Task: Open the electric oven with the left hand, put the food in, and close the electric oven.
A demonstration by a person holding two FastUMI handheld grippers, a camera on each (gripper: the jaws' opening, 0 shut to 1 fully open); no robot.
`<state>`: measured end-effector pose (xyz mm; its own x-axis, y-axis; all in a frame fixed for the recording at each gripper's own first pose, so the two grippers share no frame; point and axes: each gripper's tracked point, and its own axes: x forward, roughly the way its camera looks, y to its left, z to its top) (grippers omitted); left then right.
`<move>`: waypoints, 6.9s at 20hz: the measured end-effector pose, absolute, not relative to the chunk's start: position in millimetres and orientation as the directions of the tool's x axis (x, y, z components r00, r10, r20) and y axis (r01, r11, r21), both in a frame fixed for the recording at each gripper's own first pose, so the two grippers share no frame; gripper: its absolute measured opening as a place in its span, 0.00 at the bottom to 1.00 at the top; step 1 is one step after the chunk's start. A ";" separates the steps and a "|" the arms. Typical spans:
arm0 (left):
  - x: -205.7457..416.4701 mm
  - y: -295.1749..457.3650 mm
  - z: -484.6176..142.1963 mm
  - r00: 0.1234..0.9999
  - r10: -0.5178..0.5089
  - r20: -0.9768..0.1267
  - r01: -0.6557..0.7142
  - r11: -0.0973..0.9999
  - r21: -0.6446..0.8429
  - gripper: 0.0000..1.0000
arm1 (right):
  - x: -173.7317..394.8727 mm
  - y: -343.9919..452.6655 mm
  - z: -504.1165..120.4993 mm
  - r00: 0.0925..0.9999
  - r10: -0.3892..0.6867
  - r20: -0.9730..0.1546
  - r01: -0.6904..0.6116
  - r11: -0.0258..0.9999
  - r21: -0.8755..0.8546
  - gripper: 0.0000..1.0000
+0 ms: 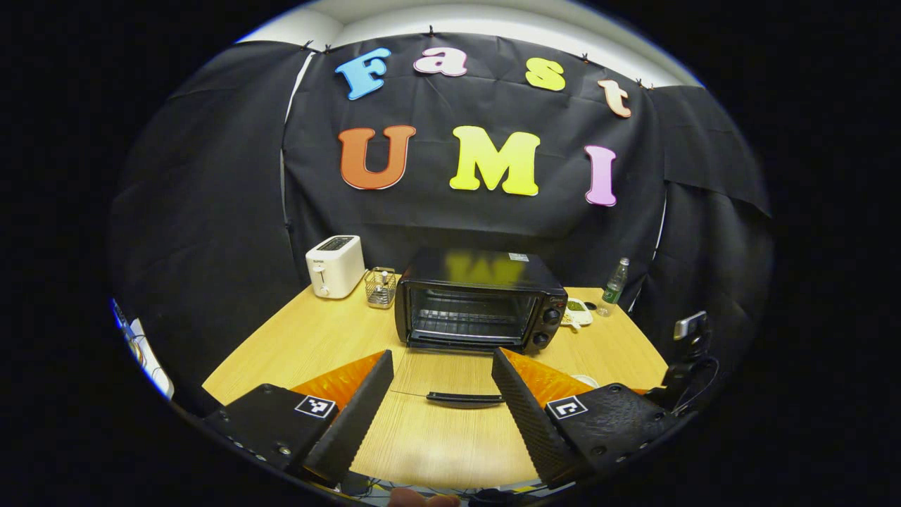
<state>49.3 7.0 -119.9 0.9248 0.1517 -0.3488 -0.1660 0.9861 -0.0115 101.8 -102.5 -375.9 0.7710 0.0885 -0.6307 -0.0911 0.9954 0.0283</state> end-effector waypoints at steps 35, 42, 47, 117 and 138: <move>34.6 108.0 -99.9 0.928 0.081 -0.364 -0.076 0.997 0.029 0.93 | 167.3 92.0 -320.8 0.837 0.190 -0.513 0.157 0.815 0.558 0.59; 14.8 151.8 -115.8 0.908 0.115 -0.403 -0.113 0.993 0.027 0.93 | 268.6 118.5 -317.1 0.888 0.098 -0.449 0.260 0.699 0.666 0.58; 13.5 174.9 -126.7 0.888 0.140 -0.438 -0.138 0.990 0.036 0.93 | 329.0 116.0 -329.7 0.895 0.018 -0.446 0.323 0.663 0.675 0.58; 125.6 -20.5 -374.3 0.723 -0.058 -0.689 0.011 0.997 -0.073 0.94 | 61.8 -114.6 -220.4 0.825 -0.103 -0.555 0.083 0.995 -0.062 0.95; 227.3 -13.0 -146.8 0.941 -0.055 -0.334 0.031 0.997 -0.076 0.95 | 75.2 -124.5 -165.3 0.890 -0.075 -0.450 0.088 0.996 0.008 0.94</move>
